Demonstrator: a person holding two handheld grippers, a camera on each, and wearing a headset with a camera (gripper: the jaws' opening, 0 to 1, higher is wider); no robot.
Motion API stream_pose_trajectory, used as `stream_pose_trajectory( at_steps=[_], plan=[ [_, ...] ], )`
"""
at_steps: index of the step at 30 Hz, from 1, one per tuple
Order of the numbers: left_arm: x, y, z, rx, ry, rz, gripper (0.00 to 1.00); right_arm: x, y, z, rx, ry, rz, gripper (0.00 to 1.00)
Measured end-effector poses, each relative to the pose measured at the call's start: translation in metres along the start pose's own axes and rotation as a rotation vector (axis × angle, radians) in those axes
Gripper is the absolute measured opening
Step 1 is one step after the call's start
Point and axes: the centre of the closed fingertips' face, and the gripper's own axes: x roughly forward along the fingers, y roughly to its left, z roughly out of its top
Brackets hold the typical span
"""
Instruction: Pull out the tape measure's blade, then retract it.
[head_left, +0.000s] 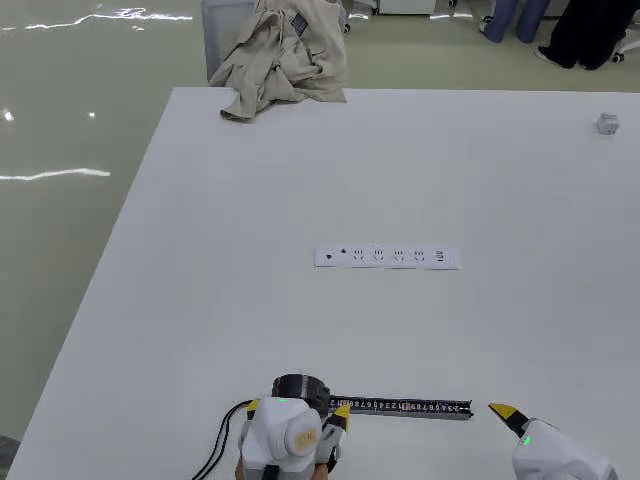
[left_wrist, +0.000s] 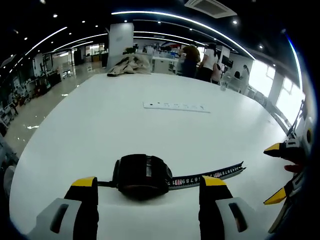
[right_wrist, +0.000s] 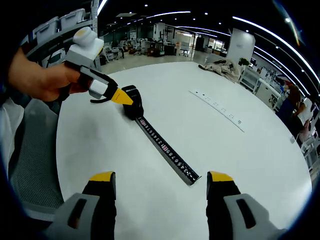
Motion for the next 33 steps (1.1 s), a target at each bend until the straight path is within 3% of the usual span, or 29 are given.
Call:
stream_pose_trajectory(
  at_steps=[11, 20, 33],
  plan=[
    [0.005, 0.003, -0.003, -0.028, 0.004, 0.009, 0.78, 0.016, -0.016, -0.011, -0.146, 0.059, 0.069, 0.70],
    [0.011, 0.003, -0.001, -0.041, 0.000, 0.013, 0.76, 0.031, -0.036, -0.020, -0.189, 0.100, 0.103, 0.64],
    [0.016, 0.007, -0.001, -0.065, -0.006, 0.014, 0.74, 0.047, -0.046, -0.032, -0.255, 0.164, 0.175, 0.58]
  ],
)
